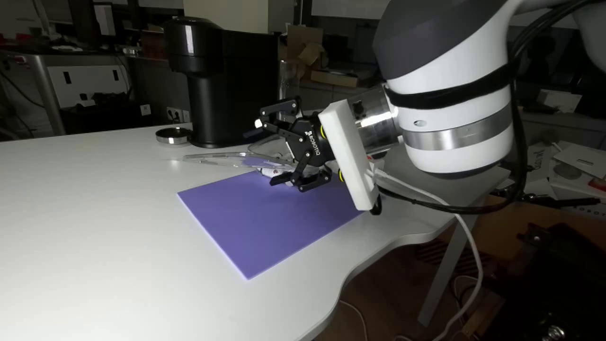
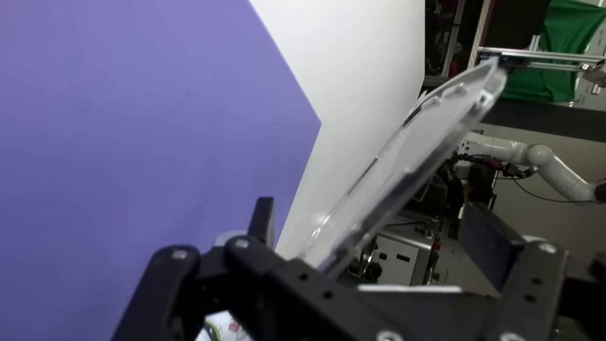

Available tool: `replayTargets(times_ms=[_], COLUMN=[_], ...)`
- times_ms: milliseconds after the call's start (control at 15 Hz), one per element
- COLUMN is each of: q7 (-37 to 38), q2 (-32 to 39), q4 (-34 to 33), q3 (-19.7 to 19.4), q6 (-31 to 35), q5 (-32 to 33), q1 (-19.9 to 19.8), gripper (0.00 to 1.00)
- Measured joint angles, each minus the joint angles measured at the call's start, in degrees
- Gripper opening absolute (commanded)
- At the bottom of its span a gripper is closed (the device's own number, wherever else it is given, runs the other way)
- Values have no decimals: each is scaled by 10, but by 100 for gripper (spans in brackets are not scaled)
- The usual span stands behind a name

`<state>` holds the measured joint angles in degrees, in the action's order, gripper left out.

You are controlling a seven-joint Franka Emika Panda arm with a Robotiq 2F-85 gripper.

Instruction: Close the lid on the clear container

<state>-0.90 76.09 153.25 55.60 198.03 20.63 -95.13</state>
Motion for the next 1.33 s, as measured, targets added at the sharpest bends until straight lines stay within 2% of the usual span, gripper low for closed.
replayTargets(times_ms=[200, 467, 733, 1000, 1333], q7=[10, 30, 114, 178, 219], q2=[-57, -161, -246, -302, -371], q4=[4, 30, 57, 56, 43], q3=[31, 101, 178, 256, 305], q6=[0, -1, -1, 0, 0], q5=[-52, -165, -203, -243, -305], q1=[-11, -10, -4, -1, 8], gripper=[100, 100, 100, 100, 100])
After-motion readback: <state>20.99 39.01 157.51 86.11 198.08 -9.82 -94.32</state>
